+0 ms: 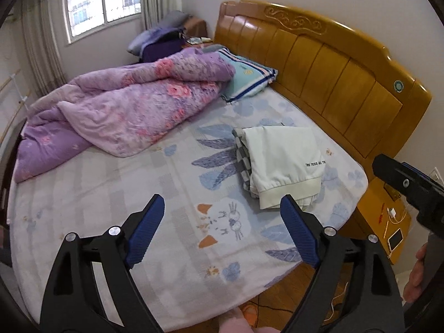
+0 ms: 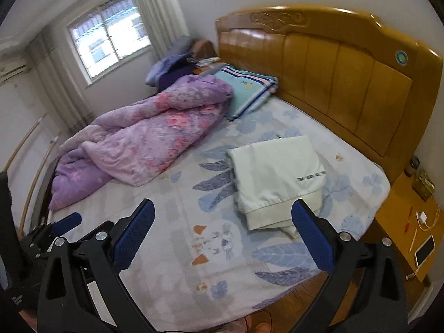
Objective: Fold large clothes
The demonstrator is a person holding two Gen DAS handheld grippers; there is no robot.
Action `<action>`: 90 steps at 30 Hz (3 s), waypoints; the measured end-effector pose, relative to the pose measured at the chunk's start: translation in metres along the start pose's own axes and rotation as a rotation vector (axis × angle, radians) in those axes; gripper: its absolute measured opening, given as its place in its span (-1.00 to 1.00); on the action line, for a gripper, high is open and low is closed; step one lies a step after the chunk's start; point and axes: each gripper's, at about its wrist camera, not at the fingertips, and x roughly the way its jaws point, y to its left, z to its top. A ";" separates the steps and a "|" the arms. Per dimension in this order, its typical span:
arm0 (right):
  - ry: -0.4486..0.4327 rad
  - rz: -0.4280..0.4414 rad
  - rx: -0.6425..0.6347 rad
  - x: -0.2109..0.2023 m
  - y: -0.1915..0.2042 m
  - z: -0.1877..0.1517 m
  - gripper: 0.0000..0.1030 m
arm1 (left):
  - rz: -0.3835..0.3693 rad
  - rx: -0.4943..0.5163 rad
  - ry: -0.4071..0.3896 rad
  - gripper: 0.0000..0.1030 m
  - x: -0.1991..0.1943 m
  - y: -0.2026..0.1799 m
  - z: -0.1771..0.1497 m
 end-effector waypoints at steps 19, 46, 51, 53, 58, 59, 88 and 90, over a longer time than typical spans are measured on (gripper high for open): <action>-0.121 -0.189 0.080 -0.057 0.105 -0.074 0.85 | -0.064 0.036 -0.077 0.77 -0.084 0.085 -0.058; -0.171 -0.362 0.131 -0.036 0.185 -0.100 0.85 | -0.202 0.148 -0.072 0.77 -0.056 0.158 -0.054; -0.151 -0.352 0.124 -0.029 0.185 -0.098 0.85 | -0.187 0.145 -0.071 0.79 -0.054 0.159 -0.054; -0.139 -0.357 0.118 -0.025 0.186 -0.098 0.85 | -0.178 0.135 -0.074 0.79 -0.053 0.160 -0.053; -0.113 -0.360 0.098 -0.020 0.189 -0.099 0.85 | -0.179 0.125 -0.053 0.79 -0.047 0.164 -0.055; -0.112 -0.360 0.094 -0.019 0.189 -0.098 0.85 | -0.183 0.125 -0.046 0.79 -0.045 0.164 -0.055; -0.073 -0.345 0.075 -0.013 0.178 -0.100 0.85 | -0.207 0.163 -0.021 0.85 -0.040 0.152 -0.067; -0.081 -0.344 0.077 -0.013 0.178 -0.100 0.85 | -0.209 0.173 -0.018 0.87 -0.041 0.148 -0.069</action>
